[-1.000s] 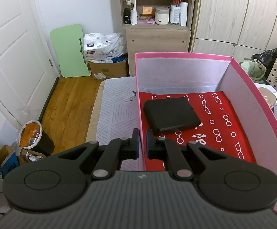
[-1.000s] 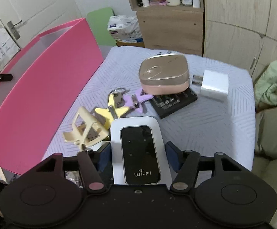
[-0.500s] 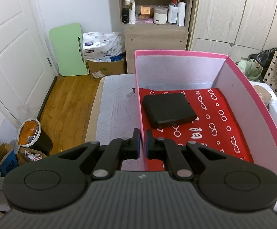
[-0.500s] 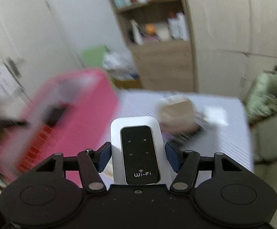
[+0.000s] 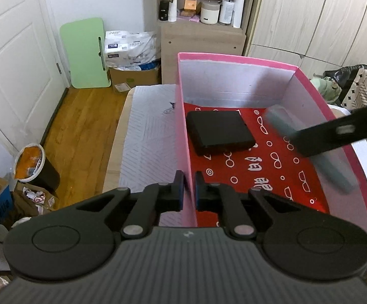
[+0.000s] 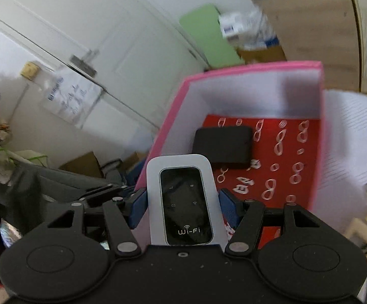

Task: Organize rigid objects
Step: 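Carry the white Wi-Fi router into the pink box and release it beside the power bank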

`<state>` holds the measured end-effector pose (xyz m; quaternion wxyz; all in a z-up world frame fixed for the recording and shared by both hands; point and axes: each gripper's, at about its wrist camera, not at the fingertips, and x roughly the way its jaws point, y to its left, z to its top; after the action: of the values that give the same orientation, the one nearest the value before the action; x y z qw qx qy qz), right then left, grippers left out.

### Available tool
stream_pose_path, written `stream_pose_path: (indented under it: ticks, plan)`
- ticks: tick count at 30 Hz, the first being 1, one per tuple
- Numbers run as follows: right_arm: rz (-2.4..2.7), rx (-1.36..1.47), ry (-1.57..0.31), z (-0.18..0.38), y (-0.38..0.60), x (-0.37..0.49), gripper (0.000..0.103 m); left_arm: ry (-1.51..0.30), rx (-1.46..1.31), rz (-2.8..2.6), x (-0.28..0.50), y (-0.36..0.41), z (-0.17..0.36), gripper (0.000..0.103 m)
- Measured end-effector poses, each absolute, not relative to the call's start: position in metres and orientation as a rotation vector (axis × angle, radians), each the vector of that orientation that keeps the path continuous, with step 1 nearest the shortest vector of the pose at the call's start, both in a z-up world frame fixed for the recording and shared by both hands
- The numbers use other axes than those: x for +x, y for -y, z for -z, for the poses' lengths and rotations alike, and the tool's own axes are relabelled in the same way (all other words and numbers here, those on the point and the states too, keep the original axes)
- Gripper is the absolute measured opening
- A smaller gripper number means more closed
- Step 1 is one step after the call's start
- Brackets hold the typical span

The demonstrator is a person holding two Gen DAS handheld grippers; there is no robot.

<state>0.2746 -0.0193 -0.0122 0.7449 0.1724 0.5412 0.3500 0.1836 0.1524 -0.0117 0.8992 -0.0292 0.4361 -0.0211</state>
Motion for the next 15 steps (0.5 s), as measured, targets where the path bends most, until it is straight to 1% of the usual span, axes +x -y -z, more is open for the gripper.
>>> stream_pose_path:
  ticks: [3,6,9,15]
  plan:
    - [-0.711,0.407,-1.288,0.037,-0.002,0.290,0.067,-0.902,-0.067,0.048,0.184,-0.153,0.011,0.007]
    - [-0.614,0.513,-1.391,0.069,-0.009,0.302,0.067,-0.904,-0.087,0.055,0.185,-0.156,0.011,0.008]
    - [-0.550,0.570,-1.425,0.088,-0.013,0.303,0.066,-0.904,-0.095,0.058,0.185,-0.157,0.011,0.008]
    - [-0.481,0.632,-1.412,0.088,-0.013,0.300,0.066,-0.900,-0.097,0.057,0.184,-0.158,0.012,0.008]
